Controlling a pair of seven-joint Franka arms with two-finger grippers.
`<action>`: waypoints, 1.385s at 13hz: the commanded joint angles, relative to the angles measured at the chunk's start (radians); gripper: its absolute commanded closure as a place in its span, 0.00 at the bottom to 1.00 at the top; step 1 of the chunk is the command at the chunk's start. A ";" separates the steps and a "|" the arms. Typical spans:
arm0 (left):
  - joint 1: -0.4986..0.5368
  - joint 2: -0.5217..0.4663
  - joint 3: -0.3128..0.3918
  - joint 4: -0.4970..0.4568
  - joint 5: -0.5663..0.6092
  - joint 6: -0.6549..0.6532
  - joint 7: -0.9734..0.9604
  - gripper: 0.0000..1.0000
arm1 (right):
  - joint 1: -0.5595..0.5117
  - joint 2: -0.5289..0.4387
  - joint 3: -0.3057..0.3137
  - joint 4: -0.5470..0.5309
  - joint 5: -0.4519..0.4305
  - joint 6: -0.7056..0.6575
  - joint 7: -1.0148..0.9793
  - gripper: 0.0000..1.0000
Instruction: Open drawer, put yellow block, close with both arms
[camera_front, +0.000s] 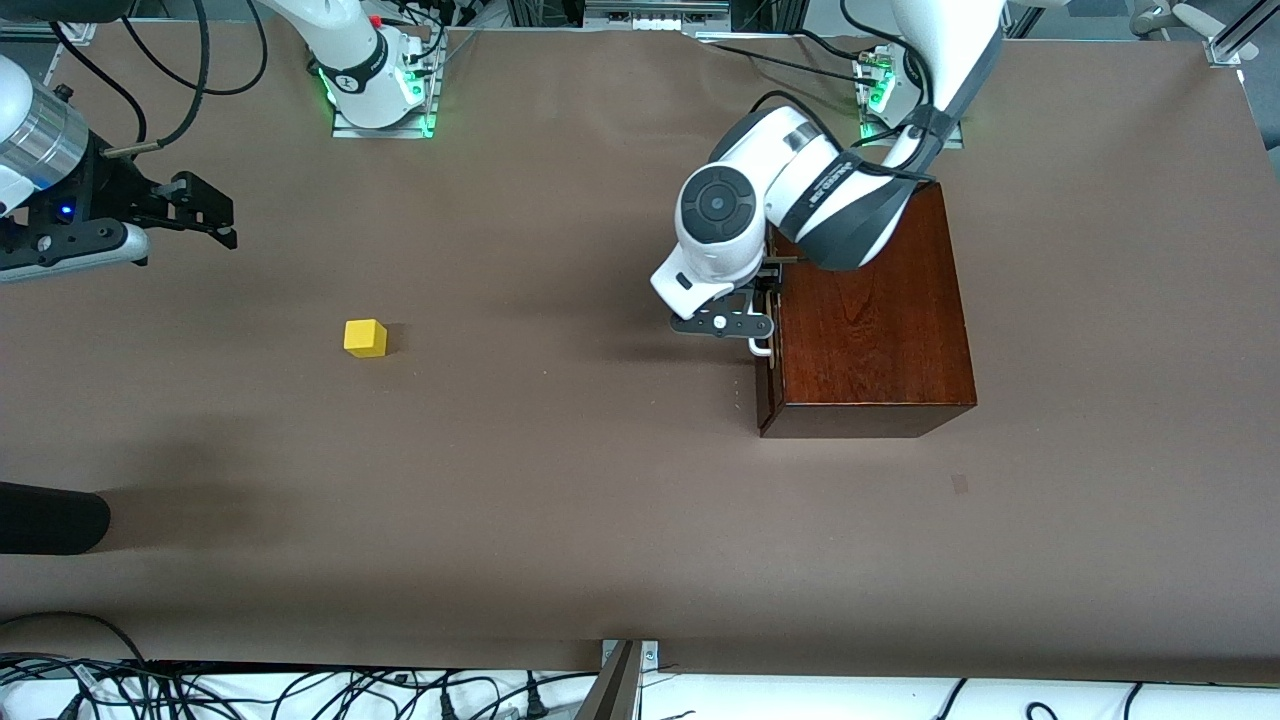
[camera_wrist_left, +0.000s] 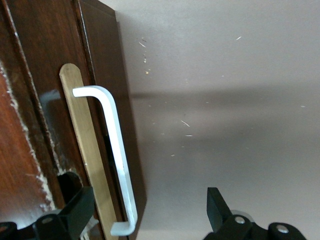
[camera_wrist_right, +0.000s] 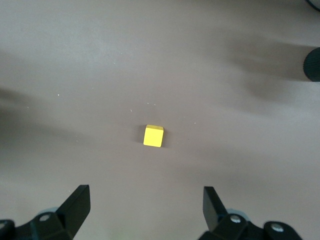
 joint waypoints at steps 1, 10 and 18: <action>-0.005 -0.011 0.003 -0.029 0.059 -0.002 -0.005 0.00 | -0.008 0.013 0.003 0.026 -0.011 -0.011 0.001 0.00; -0.016 0.029 0.006 -0.040 0.070 -0.001 -0.007 0.00 | -0.008 0.016 0.003 0.026 -0.011 -0.017 0.002 0.00; -0.037 0.078 0.004 -0.040 0.124 0.038 -0.065 0.00 | -0.008 0.016 0.003 0.026 -0.011 -0.017 0.002 0.00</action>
